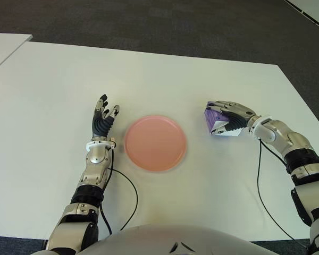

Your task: Put the tissue paper into the plate.

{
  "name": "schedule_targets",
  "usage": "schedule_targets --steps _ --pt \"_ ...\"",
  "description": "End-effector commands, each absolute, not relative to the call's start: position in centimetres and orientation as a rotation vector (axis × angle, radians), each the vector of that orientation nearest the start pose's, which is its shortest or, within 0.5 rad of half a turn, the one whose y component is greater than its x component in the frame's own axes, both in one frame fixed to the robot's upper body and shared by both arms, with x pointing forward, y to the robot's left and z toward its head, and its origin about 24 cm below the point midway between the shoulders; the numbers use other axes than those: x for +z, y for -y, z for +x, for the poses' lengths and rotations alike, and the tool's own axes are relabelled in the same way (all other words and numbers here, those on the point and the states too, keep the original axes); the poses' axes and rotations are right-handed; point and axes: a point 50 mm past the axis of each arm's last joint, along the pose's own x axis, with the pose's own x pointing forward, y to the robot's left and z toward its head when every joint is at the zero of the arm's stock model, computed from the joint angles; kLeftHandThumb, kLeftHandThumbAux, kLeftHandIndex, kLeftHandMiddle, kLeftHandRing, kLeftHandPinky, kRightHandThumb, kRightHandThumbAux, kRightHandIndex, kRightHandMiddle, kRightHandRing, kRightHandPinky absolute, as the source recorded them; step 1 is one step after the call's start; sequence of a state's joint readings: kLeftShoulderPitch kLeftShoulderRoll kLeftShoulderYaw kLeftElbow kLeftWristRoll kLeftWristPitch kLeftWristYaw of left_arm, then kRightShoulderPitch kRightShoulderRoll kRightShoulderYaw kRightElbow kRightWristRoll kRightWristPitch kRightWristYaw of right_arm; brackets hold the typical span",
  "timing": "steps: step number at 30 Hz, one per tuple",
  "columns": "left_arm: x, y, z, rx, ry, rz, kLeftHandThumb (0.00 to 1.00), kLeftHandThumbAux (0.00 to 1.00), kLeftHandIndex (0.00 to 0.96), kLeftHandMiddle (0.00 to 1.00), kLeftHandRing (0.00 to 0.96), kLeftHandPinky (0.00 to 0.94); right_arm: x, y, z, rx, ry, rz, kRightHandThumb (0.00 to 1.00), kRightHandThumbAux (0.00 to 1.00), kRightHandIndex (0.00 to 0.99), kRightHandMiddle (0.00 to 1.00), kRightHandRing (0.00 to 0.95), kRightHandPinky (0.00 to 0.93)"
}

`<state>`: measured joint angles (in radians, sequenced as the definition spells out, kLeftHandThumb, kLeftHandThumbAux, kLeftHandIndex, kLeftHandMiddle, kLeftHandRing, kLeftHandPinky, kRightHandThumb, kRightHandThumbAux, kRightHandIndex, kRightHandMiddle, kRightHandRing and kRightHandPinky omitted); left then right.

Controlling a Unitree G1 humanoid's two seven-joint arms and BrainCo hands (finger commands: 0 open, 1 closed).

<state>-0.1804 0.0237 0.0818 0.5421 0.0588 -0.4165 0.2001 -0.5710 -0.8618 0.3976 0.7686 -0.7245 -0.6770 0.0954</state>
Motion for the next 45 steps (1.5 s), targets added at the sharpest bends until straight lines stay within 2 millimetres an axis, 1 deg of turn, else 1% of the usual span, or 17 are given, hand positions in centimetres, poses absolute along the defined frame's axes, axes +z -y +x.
schedule_targets --steps 1,5,8,12,18,21,30,34,45 --pt "0.1 -16.9 27.1 0.204 0.035 0.067 0.0 0.556 0.0 0.0 0.0 0.0 7.0 27.4 30.6 0.707 -0.005 -1.6 0.241 0.398 0.0 0.004 0.0 0.0" --pt "0.1 -16.9 27.1 0.205 0.035 0.065 0.0 0.552 0.0 0.0 0.0 0.0 7.4 27.7 30.4 0.699 -0.01 -1.604 0.244 0.401 0.0 0.003 0.0 0.0" --pt "0.1 -16.9 27.1 0.209 0.039 0.065 0.0 0.559 0.0 0.0 0.0 0.0 8.4 28.5 29.7 0.67 -0.03 -1.618 0.265 0.426 0.0 0.0 0.0 0.0" --pt "0.1 -17.0 27.1 0.208 0.037 0.065 0.0 0.57 0.0 0.0 0.0 0.0 8.9 28.7 29.1 0.656 -0.04 -1.619 0.281 0.443 0.0 0.0 0.0 0.0" --pt "0.1 -17.1 27.1 0.209 0.037 0.065 0.0 0.569 0.0 0.0 0.0 0.0 8.8 28.8 27.7 0.655 -0.054 -1.604 0.281 0.437 0.0 0.0 0.0 0.0" --pt "0.1 -17.1 27.1 0.21 0.038 0.067 0.0 0.567 0.0 0.0 0.0 0.0 8.8 28.7 27.3 0.655 -0.061 -1.597 0.276 0.431 0.0 0.0 0.0 0.0" --pt "0.2 -17.2 27.1 0.207 0.044 0.072 0.0 0.552 0.0 0.0 0.0 0.0 8.8 28.4 27.1 0.651 -0.067 -1.595 0.272 0.426 0.0 0.0 0.0 0.0" --pt "0.3 -17.3 27.1 0.209 0.064 0.085 0.0 0.563 0.0 0.0 0.0 0.0 8.8 28.3 27.1 0.651 -0.069 -1.595 0.271 0.426 0.0 0.0 0.0 0.0" --pt "0.2 -17.6 27.2 0.198 0.048 0.076 0.0 0.568 0.0 0.0 0.0 0.0 8.8 28.1 27.1 0.65 -0.07 -1.595 0.271 0.426 0.0 0.0 0.0 0.0"
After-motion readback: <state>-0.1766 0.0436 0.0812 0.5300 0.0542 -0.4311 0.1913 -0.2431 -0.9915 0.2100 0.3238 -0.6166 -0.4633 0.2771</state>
